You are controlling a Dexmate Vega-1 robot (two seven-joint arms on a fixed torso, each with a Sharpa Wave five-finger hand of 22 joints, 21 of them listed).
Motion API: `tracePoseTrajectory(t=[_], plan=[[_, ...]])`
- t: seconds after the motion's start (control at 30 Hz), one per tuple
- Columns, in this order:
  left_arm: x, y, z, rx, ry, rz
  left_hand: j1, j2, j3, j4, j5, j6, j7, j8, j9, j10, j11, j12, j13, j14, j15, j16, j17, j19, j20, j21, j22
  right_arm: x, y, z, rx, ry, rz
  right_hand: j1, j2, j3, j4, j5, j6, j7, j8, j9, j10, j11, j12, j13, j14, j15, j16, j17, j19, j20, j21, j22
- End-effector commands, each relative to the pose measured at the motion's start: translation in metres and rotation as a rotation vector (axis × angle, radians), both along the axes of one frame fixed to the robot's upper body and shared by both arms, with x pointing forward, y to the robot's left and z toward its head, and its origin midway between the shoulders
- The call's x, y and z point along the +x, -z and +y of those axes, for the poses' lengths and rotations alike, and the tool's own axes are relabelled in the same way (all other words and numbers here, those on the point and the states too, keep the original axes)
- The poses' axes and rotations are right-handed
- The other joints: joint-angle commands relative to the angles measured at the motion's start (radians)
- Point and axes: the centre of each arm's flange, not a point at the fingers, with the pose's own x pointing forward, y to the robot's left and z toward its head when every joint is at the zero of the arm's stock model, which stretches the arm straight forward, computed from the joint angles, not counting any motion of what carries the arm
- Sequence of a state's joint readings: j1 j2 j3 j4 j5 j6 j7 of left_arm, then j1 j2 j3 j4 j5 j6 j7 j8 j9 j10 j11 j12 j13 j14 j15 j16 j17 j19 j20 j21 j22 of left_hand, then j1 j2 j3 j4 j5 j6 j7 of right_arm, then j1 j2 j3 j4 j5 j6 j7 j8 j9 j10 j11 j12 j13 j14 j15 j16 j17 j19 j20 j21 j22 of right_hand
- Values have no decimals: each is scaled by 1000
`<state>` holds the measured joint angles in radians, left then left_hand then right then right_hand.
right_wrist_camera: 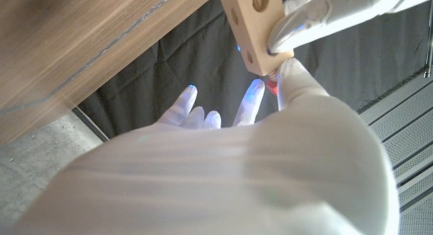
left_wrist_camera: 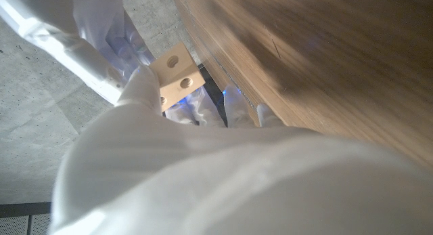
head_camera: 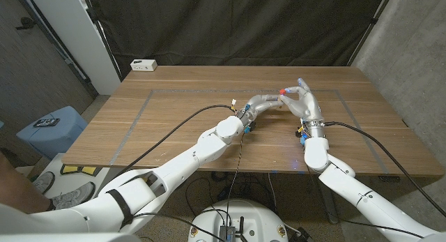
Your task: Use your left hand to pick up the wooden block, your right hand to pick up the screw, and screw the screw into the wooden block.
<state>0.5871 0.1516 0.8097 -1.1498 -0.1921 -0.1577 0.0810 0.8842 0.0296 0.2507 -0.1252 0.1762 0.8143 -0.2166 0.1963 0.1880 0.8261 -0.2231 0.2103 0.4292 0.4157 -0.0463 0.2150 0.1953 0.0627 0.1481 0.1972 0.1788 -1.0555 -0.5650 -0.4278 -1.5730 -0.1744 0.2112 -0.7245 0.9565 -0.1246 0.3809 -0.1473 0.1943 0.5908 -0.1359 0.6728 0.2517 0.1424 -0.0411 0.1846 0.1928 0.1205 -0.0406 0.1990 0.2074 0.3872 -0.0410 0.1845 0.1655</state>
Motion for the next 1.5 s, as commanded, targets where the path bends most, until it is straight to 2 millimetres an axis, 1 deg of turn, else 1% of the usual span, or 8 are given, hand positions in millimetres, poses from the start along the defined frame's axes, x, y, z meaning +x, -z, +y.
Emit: tracePoseTrajectory(t=[0.03,0.3,0.43,0.5,0.97,1.23,1.37,1.5], plan=[[0,2,0,-2,-3,6,11,-3,4,-5,5,9,-1,5,2,3,3,4,2,9,-64,0,0,2,1,6,4,0,2,-2,-6,-16,11,-13,-4,1,3,-3,-13,-1,-8,-2,-10,-2,-2,4,-8,-8,-1,1,-7,2,-3,2],[-2,3,1,-8,-8,8,21,-2,7,-12,5,11,0,5,2,4,3,5,2,9,-64,0,-1,2,1,6,4,0,3,-2,-2,-27,18,-40,-6,-1,10,-5,-52,1,-34,-14,-34,14,-4,4,-24,2,-3,2,-21,8,-4,2],[-2,3,1,-13,-8,8,25,0,9,-14,5,13,2,6,2,4,3,5,2,7,-65,-1,-1,2,1,6,4,0,3,-1,-5,-34,20,-52,-7,-3,13,-5,-66,6,-42,-17,-40,14,-3,4,-29,6,-3,2,-25,11,-4,2],[-2,4,1,-15,-8,9,44,1,16,-25,6,14,6,7,1,3,3,5,1,7,-67,-1,-2,2,0,5,4,0,3,-1,-7,-34,21,-68,2,-3,22,-6,-71,12,-47,-20,-45,19,-3,4,-33,12,-2,3,-30,14,-4,2],[-1,5,3,-21,-10,14,87,3,29,-43,7,20,9,8,1,3,4,5,2,-2,-71,-6,-5,0,-1,5,4,0,0,-1,-14,-51,31,-161,46,-14,66,-9,-129,31,-85,-28,-75,47,-1,4,-55,34,0,5,-51,24,-3,3],[1,4,4,-19,-7,16,101,4,33,-44,6,24,14,10,1,2,5,4,2,-5,-70,-6,-4,-1,0,4,4,1,-1,-1,-14,-59,31,-190,59,-22,78,-3,-142,37,-94,-30,-82,57,1,4,-64,39,-1,4,-60,29,-3,3],[2,3,4,-22,-7,20,99,4,33,-41,6,23,13,10,1,2,5,4,2,-6,-69,-6,-4,-2,-1,4,4,2,-1,-1,-9,-63,33,-195,57,-25,77,-1,-154,31,-101,-31,-88,54,0,4,-68,40,-2,3,-65,32,-3,3],[2,3,5,-24,-7,23,101,2,32,-41,5,23,13,10,1,3,5,5,2,-5,-69,-6,-4,-2,0,4,4,2,-1,-2,-12,-74,35,-206,60,-29,79,1,-160,35,-106,-33,-93,60,1,4,-74,44,-2,2,-74,39,-5,3]])
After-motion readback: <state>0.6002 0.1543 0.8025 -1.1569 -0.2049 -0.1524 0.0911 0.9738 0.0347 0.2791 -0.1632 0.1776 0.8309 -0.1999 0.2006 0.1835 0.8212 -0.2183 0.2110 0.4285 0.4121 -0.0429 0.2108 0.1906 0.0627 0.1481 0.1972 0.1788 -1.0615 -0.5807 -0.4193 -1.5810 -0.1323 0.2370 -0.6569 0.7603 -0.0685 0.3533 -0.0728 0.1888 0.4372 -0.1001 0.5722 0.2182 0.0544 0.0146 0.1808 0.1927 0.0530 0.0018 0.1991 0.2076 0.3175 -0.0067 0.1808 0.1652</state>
